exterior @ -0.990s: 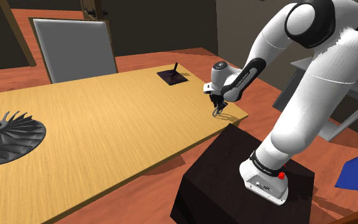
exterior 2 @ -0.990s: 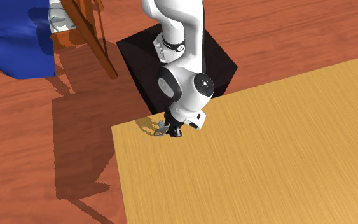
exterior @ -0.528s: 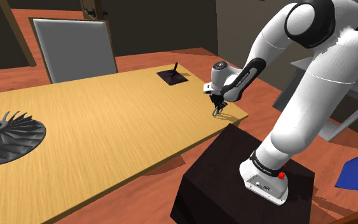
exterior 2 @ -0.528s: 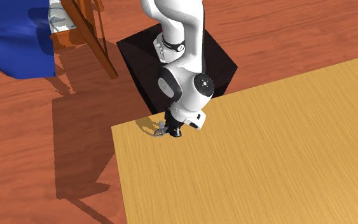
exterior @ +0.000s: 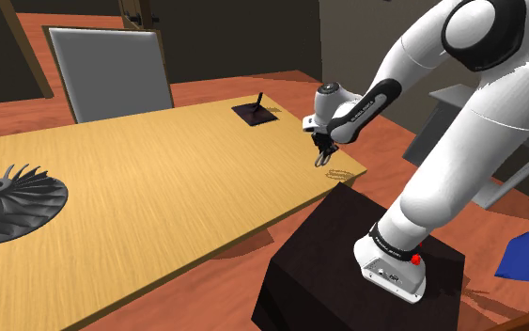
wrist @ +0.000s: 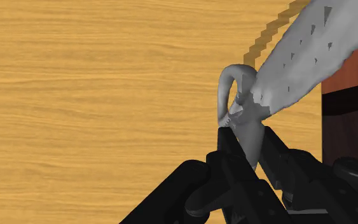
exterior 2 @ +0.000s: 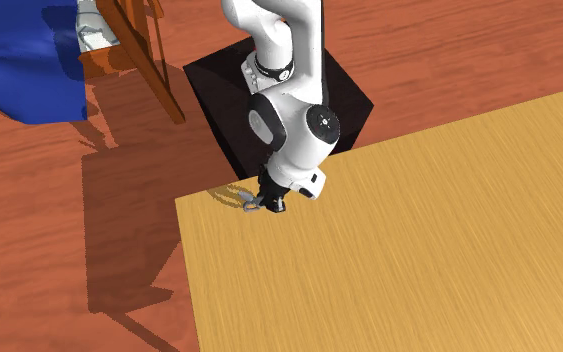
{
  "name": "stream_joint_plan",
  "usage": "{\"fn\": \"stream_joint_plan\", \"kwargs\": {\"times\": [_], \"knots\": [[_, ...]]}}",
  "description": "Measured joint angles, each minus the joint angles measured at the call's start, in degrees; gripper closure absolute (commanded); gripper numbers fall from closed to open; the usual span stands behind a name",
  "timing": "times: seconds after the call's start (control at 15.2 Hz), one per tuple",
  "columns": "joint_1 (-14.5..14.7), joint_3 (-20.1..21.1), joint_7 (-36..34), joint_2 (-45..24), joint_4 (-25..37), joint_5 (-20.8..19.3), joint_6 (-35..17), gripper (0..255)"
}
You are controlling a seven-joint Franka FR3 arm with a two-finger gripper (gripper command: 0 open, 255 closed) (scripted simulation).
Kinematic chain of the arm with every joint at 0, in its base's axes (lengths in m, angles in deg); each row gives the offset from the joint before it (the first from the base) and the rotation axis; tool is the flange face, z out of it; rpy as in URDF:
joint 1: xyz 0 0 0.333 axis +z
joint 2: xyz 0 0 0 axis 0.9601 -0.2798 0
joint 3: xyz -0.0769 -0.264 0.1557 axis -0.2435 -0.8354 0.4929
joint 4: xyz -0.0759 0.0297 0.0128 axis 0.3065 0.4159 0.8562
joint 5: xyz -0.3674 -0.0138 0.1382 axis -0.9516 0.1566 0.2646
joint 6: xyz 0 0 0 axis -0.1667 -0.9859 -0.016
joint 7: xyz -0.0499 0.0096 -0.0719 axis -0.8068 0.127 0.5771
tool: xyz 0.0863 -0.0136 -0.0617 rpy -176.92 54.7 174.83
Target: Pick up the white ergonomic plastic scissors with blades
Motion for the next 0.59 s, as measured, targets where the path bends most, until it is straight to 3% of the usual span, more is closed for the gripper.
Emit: {"fn": "stream_joint_plan", "kwargs": {"times": [0.59], "knots": [[0.6,0.5,4.8,7.4,0.2,3.5,7.2,255]]}}
